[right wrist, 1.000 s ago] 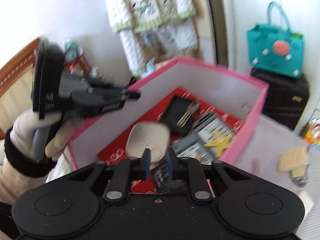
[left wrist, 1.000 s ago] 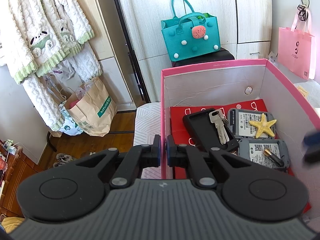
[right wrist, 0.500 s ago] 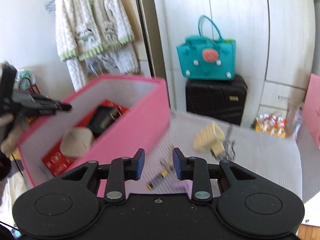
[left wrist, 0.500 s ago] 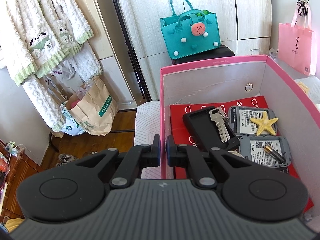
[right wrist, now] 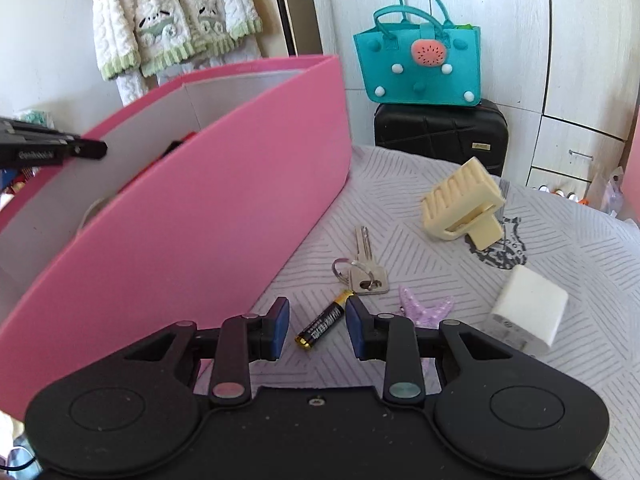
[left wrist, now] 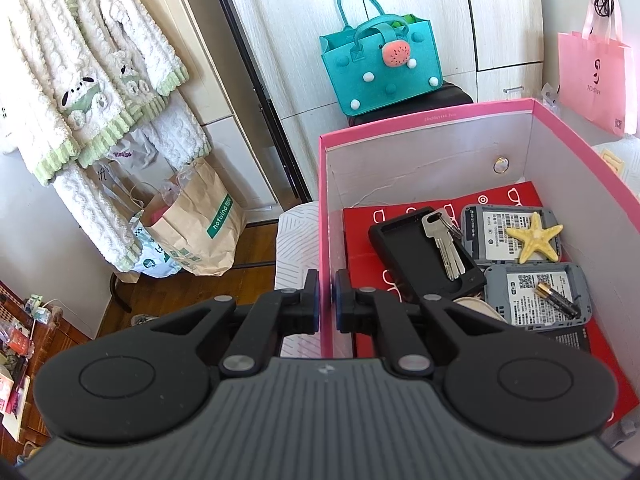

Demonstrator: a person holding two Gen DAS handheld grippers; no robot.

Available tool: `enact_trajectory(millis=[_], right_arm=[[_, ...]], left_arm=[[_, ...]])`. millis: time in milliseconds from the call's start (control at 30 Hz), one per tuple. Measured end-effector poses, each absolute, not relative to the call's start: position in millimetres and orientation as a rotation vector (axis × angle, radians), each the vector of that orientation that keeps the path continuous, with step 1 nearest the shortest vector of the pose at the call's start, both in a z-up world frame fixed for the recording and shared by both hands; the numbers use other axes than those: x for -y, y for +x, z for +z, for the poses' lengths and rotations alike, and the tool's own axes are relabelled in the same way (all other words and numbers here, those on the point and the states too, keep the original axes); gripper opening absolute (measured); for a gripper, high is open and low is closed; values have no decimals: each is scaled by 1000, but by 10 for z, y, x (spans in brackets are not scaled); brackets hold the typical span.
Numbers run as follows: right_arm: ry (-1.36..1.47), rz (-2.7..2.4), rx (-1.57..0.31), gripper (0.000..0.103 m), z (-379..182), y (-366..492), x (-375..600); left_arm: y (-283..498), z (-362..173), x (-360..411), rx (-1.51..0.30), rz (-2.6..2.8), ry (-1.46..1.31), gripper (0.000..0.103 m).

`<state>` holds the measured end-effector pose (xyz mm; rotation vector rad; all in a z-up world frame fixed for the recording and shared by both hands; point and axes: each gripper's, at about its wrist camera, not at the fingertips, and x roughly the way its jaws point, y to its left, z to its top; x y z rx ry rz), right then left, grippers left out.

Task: Organize rigid objects
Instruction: 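Move the right gripper to the AA battery and grasp it, then carry the battery into the box and release it on the black case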

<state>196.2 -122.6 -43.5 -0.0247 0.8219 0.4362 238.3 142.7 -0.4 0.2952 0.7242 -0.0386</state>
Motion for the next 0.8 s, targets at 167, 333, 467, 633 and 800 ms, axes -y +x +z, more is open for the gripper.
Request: enact_trajectory(millis=[167,333,467,633,800], right_arm=[[-106,405,-796,11,-432,1913,1184],[-71,385,-806,11,-404,1878,1318],[-67,379,-788,11,-330,1825,1357],[-41,379,-737,11,-59,1757,1432],[-43,414,-652,11,361,1697,1415]], left_arm=[[2385,-1,-1426,-725,-39,292,7],[2386,6,-1434,-728,-42,279,8],[2364,12,-1463,-715,-32,270,10],[2386,15,-1505,-730,-28,245,14],[2385,37,-1587,-726,-30,195,38]])
